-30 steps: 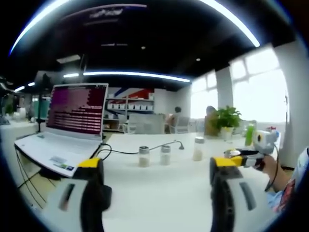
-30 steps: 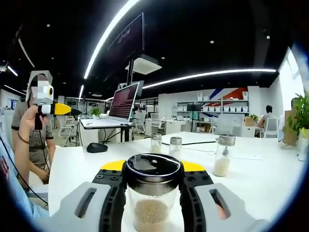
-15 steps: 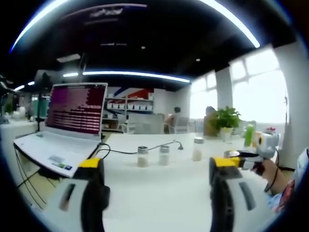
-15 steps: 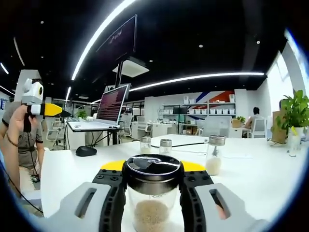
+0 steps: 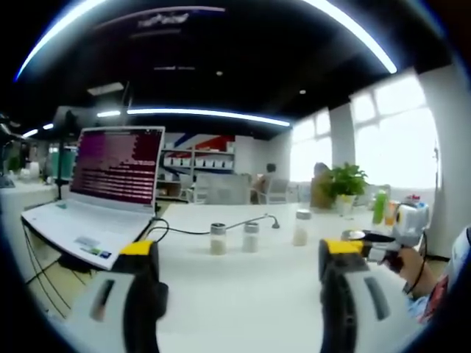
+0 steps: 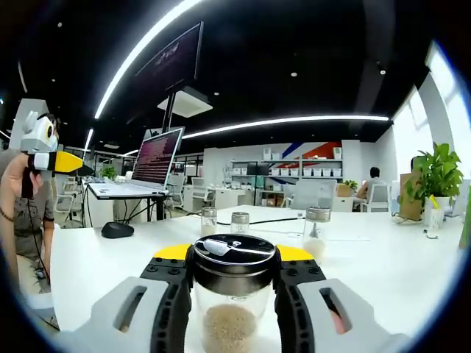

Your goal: Rotate the seasoning bottle until the label or dispensing opening points toward the visible target arrow and the bottle remains upright within the marked orientation range

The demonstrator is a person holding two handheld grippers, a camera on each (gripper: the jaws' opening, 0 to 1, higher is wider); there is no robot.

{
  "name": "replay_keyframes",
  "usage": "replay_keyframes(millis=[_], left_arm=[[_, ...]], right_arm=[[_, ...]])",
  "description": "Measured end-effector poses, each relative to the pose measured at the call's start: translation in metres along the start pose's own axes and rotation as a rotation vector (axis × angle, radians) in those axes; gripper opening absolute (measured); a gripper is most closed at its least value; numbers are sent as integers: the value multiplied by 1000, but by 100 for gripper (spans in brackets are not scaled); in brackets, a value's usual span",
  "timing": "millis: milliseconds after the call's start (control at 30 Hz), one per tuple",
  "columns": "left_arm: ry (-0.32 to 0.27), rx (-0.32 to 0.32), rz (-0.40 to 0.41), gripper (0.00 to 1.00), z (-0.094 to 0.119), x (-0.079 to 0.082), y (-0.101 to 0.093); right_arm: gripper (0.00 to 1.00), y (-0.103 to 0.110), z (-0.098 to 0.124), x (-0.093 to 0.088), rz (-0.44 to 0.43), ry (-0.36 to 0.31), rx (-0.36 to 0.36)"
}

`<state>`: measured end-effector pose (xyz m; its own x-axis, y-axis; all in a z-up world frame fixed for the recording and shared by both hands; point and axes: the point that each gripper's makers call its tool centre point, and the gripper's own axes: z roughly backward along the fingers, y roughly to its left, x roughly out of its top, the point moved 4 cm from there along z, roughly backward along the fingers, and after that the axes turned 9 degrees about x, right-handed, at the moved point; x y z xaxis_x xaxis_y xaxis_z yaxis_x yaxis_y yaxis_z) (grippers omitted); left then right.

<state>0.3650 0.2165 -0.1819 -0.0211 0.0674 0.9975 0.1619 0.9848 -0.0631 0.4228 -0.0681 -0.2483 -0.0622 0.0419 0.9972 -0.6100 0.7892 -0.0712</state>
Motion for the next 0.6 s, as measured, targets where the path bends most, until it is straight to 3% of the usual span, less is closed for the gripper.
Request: replay_keyframes(millis=[267, 367, 433, 533, 600], left_arm=[[-2, -8, 3, 95, -2, -1, -1], [-3, -4, 6, 95, -2, -1, 1], [-3, -2, 5, 95, -2, -1, 1], [-4, -3, 3, 95, -1, 0, 1], [-6, -3, 2, 95, -1, 0, 1]], right_arm=[[47, -1, 0, 4, 18, -12, 20], [57, 1, 3, 13, 87, -23, 9], [57, 3, 4, 16, 128, 11, 38], [58, 4, 8, 24, 69, -7, 87], [67, 1, 10, 27, 58, 19, 87]])
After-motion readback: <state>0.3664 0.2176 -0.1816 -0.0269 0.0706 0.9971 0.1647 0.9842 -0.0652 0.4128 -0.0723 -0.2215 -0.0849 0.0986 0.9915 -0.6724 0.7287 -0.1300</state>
